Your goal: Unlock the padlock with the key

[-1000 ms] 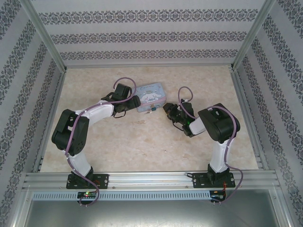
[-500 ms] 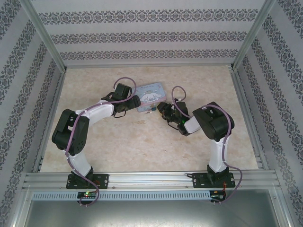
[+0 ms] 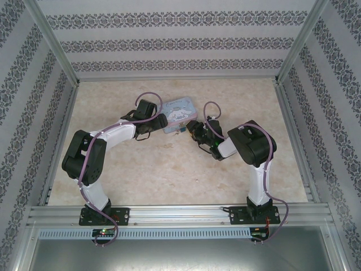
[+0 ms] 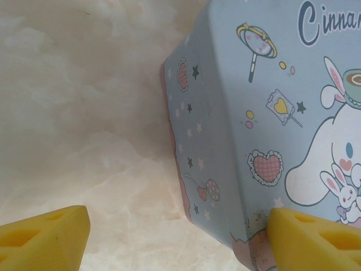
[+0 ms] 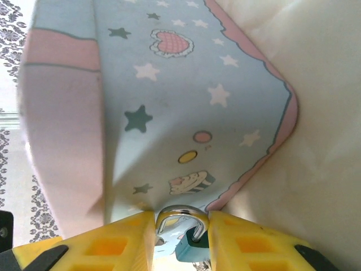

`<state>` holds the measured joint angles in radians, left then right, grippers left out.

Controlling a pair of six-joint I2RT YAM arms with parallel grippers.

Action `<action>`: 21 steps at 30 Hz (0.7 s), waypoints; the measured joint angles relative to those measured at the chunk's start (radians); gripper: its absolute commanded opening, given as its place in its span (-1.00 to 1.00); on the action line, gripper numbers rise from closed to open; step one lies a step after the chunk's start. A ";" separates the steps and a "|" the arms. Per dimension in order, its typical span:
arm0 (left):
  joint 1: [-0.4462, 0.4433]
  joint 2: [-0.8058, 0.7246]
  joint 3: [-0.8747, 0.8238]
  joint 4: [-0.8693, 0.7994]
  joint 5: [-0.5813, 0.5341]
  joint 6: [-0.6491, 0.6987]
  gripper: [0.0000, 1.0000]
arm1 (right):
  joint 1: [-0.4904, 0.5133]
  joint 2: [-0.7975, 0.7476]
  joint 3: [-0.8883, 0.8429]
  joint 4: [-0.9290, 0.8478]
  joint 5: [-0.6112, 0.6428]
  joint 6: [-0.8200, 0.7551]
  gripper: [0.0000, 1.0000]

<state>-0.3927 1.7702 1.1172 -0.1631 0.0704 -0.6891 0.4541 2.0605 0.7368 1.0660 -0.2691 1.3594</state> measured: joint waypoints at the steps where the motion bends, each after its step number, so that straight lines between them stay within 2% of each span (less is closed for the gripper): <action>1: 0.000 0.000 0.000 0.000 0.000 0.000 0.64 | 0.000 0.002 0.003 0.000 0.000 0.000 -0.36; 4: 0.000 0.000 0.000 0.000 0.000 0.000 0.64 | 0.002 0.009 0.014 0.000 0.003 0.003 -0.45; 8: 0.000 0.002 0.000 0.005 0.000 -0.003 0.64 | 0.002 0.026 0.031 0.001 0.011 0.011 -0.77; 11: 0.000 0.003 0.000 0.008 0.000 -0.004 0.64 | 0.007 0.033 0.033 0.000 0.019 0.020 -0.93; 14: 0.000 0.003 0.000 0.009 0.000 -0.007 0.64 | 0.009 0.034 0.033 0.003 0.019 0.024 -1.00; 21: 0.000 0.004 0.000 0.010 0.001 -0.007 0.63 | 0.006 0.033 0.027 0.017 0.021 0.024 -1.00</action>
<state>-0.3927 1.7741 1.1168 -0.1532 0.0711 -0.6960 0.4603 2.0933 0.7639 1.0828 -0.2481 1.3834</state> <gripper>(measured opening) 0.818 0.066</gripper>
